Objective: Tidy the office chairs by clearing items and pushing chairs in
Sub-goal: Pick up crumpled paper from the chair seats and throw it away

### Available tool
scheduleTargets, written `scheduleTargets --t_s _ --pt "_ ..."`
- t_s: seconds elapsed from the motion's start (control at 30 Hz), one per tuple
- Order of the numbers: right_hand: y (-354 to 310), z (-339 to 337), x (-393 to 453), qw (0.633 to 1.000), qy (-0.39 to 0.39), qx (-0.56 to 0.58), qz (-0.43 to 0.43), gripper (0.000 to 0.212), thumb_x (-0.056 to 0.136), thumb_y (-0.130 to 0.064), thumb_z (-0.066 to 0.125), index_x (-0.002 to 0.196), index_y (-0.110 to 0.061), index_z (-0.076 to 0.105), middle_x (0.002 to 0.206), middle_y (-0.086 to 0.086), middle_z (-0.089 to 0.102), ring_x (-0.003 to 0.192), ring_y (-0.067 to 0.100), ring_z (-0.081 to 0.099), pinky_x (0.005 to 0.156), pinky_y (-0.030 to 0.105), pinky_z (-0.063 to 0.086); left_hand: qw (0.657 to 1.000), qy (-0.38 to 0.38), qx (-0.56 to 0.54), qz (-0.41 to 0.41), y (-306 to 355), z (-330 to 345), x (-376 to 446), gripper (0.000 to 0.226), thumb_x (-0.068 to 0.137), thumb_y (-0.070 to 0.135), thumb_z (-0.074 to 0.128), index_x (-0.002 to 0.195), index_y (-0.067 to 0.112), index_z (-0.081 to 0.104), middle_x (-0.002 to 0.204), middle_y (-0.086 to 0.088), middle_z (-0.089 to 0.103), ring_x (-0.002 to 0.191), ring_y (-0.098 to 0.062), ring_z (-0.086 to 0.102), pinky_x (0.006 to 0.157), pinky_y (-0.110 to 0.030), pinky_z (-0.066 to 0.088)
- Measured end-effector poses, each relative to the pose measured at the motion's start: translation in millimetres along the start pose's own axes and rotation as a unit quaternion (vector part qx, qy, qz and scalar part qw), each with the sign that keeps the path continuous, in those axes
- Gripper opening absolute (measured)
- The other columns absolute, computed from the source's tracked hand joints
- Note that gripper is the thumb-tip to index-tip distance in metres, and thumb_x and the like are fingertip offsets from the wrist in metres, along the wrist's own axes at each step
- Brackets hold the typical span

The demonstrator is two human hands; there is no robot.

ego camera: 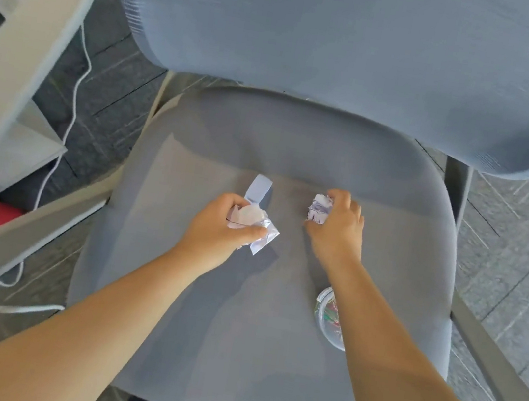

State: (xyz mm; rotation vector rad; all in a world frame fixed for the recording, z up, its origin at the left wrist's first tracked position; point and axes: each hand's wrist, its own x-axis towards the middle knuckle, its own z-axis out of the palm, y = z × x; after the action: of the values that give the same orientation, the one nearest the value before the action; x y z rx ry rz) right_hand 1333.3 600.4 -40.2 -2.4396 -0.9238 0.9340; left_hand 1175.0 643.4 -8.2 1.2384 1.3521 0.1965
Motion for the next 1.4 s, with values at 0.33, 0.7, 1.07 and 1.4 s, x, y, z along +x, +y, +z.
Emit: scheduleTargets --t_s 0.33,0.7,1.07,1.4 --pt "-58.2 -51.4 -41.4 0.984 0.001 0.161 -0.077 0.029 0.079 -0.011 0.06 0.101 -0.019 0.043 0.115 0.006 0.056 0.094 0.02 0.052 0.061 0.015 0.037 0.991 0.073 -0.1 0.044 38.2 -20.0 -48.5 0.025 0.079 0.013 0.065 0.073 0.029 0.046 0.073 0.013 0.052 0.047 0.012 0.053 0.043 0.0 0.037" --pt "-201.7 -88.2 -161.1 0.944 -0.114 0.218 -0.221 0.026 0.079 -0.013 0.065 0.091 -0.022 0.043 0.08 -0.021 0.049 0.073 -0.006 0.052 0.056 -0.001 0.04 0.945 0.257 -0.172 0.106 86.5 -139.4 -175.5 0.016 0.078 0.021 0.066 0.083 0.02 0.051 0.076 0.004 0.056 0.065 -0.009 0.053 0.06 -0.018 0.045" --pt "-321.4 21.4 -295.7 0.909 -0.219 0.177 -0.308 0.031 0.076 -0.014 0.068 0.097 -0.019 0.046 0.085 -0.014 0.053 0.077 0.001 0.054 0.073 0.013 0.045 0.88 0.413 -0.228 0.057 -14.5 -305.2 -286.0 0.036 0.082 0.031 0.06 0.106 0.005 0.052 0.083 0.002 0.053 0.067 -0.008 0.049 0.053 -0.017 0.036" --pt "-367.2 189.7 -380.9 0.91 -0.318 0.157 -0.214 0.029 0.079 -0.013 0.066 0.101 -0.015 0.048 0.088 -0.004 0.058 0.085 0.015 0.055 0.085 0.032 0.045 0.875 0.393 -0.281 -0.034 -160.2 -421.0 -347.3 0.038 0.065 0.042 0.056 0.063 0.005 0.047 0.07 -0.01 0.051 0.075 -0.022 0.051 0.073 -0.033 0.043"
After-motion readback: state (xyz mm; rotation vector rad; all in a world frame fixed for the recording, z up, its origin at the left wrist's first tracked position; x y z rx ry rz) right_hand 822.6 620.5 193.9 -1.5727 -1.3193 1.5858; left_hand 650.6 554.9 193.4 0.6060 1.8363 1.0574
